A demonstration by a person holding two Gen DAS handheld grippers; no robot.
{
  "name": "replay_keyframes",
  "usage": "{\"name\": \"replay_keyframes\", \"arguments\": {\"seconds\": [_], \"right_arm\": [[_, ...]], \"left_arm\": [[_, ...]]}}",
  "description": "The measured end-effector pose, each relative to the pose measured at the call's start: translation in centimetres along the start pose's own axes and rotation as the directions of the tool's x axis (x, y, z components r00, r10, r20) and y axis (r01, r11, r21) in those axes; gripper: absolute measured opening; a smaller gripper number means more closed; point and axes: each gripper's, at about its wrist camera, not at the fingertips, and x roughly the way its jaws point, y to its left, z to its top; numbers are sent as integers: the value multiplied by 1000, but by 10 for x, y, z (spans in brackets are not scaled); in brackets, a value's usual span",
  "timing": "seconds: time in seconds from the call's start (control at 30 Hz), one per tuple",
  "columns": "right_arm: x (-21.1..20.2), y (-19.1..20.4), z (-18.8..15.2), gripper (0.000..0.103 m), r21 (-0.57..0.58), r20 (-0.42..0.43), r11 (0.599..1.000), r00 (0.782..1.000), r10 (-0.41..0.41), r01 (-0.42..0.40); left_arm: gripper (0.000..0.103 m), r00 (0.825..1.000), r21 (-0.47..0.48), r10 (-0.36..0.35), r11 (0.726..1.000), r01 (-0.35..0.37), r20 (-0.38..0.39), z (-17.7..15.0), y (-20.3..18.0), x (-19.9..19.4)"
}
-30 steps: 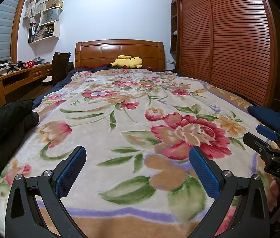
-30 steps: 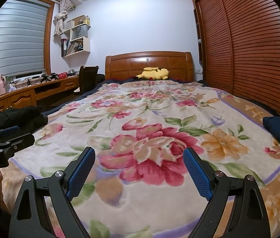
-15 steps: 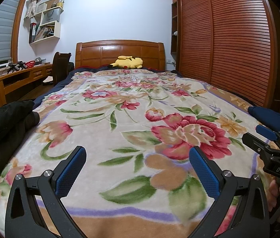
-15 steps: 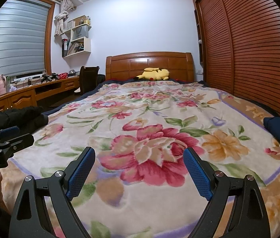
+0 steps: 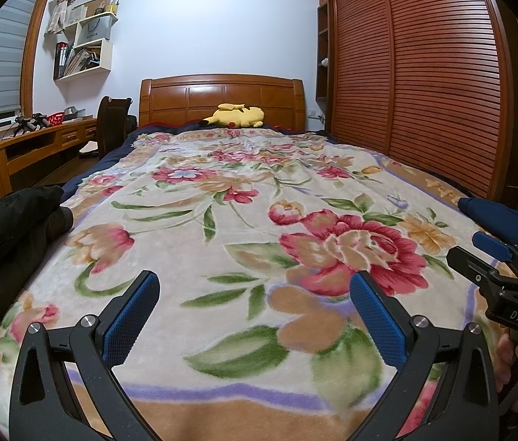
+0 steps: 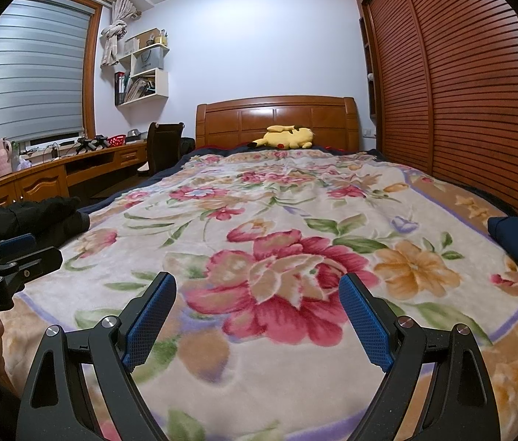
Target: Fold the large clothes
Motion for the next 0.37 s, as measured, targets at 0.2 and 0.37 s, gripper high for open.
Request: {"name": "replay_keyframes", "arguments": {"seconds": [0.2, 0.37], "right_arm": [[0, 0, 0, 91, 0, -1, 1000, 1000, 0, 0], [1, 0, 0, 91, 0, 0, 1000, 1000, 0, 0]], "left_arm": [[103, 1000, -1, -1, 1000, 1, 0, 0, 0, 0], [103, 1000, -1, -1, 1000, 1, 0, -1, 0, 0]]}}
